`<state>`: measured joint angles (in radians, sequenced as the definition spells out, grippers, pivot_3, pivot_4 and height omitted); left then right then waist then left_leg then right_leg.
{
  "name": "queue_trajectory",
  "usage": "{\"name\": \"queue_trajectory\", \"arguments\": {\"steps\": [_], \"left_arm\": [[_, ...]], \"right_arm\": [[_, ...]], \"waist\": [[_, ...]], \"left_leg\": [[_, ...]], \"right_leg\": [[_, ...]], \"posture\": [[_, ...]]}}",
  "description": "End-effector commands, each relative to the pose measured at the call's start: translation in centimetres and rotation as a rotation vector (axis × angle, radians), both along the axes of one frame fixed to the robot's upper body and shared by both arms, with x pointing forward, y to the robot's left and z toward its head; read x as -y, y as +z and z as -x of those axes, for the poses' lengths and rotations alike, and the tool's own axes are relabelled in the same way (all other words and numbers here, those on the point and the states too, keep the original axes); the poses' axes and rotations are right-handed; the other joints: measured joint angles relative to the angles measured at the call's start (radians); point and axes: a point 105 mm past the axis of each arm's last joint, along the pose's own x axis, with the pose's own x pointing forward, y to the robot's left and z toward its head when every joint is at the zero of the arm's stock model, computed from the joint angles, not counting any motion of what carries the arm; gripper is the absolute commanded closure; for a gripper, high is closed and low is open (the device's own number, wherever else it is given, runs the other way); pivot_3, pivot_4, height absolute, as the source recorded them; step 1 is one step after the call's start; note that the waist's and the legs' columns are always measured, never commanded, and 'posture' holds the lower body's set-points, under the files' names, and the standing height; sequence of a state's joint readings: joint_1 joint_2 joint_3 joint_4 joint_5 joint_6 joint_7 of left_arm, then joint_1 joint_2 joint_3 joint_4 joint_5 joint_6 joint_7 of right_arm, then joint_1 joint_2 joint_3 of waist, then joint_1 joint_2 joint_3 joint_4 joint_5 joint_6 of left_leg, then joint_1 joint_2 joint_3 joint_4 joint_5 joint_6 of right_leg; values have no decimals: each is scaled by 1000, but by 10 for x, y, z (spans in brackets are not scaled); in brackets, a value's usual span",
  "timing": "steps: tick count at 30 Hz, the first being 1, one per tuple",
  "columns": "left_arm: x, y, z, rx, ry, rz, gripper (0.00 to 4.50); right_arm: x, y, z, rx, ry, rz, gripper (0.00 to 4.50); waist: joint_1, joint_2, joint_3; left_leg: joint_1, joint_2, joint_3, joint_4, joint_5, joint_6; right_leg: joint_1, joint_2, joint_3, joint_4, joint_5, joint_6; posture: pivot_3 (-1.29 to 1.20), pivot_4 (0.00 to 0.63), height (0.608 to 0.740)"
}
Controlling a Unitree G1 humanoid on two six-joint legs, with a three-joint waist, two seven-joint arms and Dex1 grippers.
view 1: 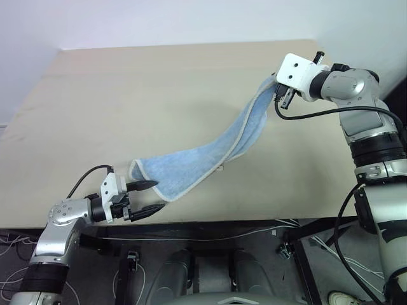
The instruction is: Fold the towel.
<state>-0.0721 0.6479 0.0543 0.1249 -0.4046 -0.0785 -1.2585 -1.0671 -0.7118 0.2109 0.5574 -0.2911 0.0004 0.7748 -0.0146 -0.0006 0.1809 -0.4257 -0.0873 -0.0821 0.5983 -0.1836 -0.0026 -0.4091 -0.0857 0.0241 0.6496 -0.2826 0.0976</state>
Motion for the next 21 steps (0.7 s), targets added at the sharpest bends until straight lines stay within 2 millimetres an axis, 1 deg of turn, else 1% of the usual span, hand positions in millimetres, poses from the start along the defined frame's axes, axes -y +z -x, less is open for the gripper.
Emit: {"name": "queue_trajectory", "arguments": {"steps": [1, 4, 7, 10, 12, 17, 21], "left_arm": [[8, 10, -7, 66, -57, -33, 848], [17, 15, -8, 79, -120, -62, 848], [22, 19, -3, 61, -189, -102, 848], [25, 22, 3, 16, -227, -109, 848], [25, 21, 5, -1, -233, -126, 848], [25, 10, 3, -25, -211, -154, 848], [27, -4, 3, -78, -186, -197, 848]], "right_arm": [[1, 12, 1, 54, 0, -11, 4469], [1, 11, 1, 53, -2, -11, 4469], [4, 10, 1, 56, -14, -7, 4469], [6, 9, 2, 56, -20, -6, 4469], [6, 8, 2, 54, -22, -8, 4469], [7, 7, 1, 56, -32, -11, 4469], [8, 7, 0, 60, -39, -9, 4469]], "waist": [[0, 0, 0], [-2, 0, 0], [-6, 0, 0], [-6, 0, 0], [-5, 0, 0], [-5, 0, 0], [-5, 0, 0]], "left_leg": [[0, 0, 0, 0, 0, 0], [0, 0, 0, 0, 0, 0], [0, 0, 1, -1, 0, 0], [0, 0, 1, -1, 0, 0], [0, 0, 1, -1, 0, 0], [0, 0, 1, -1, 0, 0], [0, 0, 1, -1, 0, 0]], "right_leg": [[0, 0, 0, 0, 0, 0], [0, 0, 0, 0, 0, 0], [0, 0, 0, 0, 0, 0], [-1, 1, 0, 0, 0, 0], [-1, 1, 0, 0, 0, 0], [0, 1, 0, 0, 0, 0], [0, 1, 0, 0, 0, 0]], "posture": [[0, 150, 740], [0, 150, 740], [0, 150, 740], [0, 150, 740], [0, 150, 740], [0, 150, 740], [0, 150, 740]]}}
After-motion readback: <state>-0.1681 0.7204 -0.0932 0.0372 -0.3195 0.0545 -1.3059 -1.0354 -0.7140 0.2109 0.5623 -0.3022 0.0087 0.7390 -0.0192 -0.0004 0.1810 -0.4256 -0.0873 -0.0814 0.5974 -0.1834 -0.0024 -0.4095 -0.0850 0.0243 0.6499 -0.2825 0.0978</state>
